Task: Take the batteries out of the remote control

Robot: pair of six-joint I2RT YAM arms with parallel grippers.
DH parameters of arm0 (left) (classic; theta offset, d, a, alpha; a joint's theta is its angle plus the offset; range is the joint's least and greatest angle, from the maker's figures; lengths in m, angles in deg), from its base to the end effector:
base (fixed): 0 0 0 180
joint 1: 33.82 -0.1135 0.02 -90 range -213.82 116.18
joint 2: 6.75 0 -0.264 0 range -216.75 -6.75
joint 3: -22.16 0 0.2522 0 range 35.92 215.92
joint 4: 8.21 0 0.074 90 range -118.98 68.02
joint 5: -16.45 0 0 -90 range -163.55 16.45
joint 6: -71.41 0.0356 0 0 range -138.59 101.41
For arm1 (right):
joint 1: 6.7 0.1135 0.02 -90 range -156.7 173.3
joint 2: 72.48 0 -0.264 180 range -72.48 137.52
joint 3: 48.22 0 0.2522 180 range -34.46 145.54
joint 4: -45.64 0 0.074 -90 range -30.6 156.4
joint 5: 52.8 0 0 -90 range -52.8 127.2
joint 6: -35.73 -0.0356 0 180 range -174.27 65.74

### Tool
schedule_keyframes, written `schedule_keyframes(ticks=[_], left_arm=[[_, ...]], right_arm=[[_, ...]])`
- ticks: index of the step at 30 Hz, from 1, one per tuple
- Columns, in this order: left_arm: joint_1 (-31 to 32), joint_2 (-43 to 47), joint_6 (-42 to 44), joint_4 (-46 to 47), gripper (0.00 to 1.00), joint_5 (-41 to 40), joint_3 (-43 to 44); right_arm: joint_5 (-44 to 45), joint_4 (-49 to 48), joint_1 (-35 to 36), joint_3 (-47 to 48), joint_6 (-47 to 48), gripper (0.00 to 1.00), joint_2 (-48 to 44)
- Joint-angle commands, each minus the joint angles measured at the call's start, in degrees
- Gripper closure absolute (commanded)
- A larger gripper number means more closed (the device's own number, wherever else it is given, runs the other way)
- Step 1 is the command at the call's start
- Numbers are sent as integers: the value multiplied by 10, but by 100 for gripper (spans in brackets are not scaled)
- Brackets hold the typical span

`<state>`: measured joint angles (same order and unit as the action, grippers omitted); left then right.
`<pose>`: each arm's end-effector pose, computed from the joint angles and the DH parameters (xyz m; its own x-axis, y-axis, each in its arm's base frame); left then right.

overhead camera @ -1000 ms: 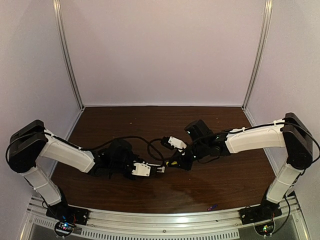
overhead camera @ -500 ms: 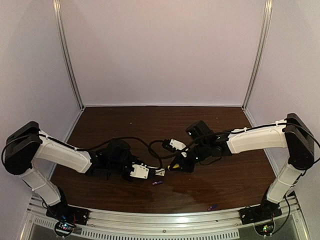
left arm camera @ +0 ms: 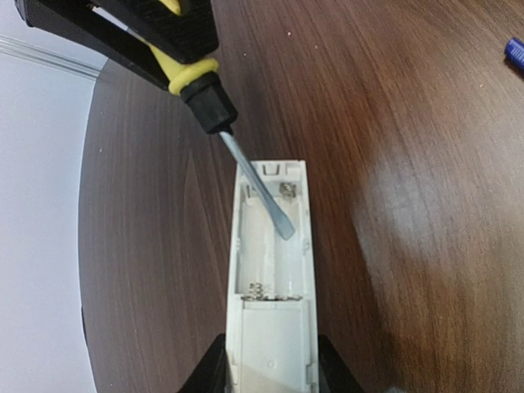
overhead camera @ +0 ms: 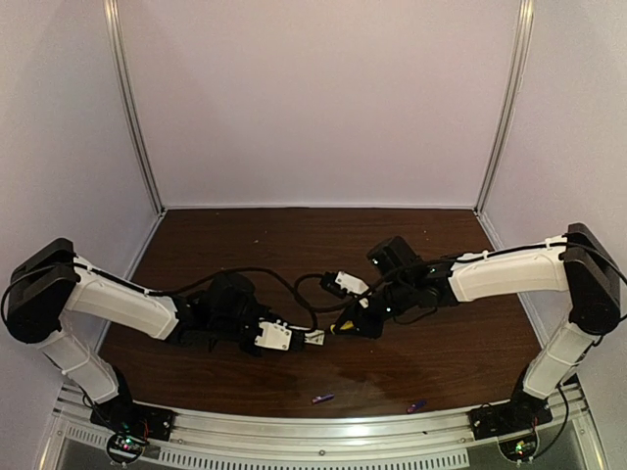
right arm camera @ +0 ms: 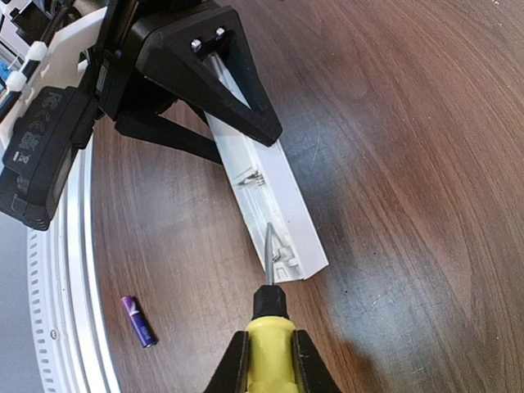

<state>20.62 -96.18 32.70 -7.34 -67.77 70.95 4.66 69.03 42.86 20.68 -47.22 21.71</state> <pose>0.1674 -0.2403 0.1432 0.4340 0.7278 -0.5309 0.8246 -0.0836 0.5595 0.2034 0.2681 0.1909 -0.3765 -0.6012 -0.7049 -0.9252 0.2043 0.3199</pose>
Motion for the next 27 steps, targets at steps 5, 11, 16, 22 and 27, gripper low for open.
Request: schedule_keyframes(ticks=[5,11,16,22,27], left_arm=[[6,26,-12,31,100,5,5],[6,24,-15,31,100,4,7],[6,25,-16,32,100,5,7],[6,25,-19,35,100,3,7],[6,27,-24,38,100,3,7]], right_arm=[[10,-2,-2,-9,-21,100,-31],[17,-6,-2,-15,-26,100,-51],[21,-10,-2,-18,-30,100,-61],[31,-21,-3,-23,-39,100,-75],[40,-25,-3,-24,-43,100,-92]])
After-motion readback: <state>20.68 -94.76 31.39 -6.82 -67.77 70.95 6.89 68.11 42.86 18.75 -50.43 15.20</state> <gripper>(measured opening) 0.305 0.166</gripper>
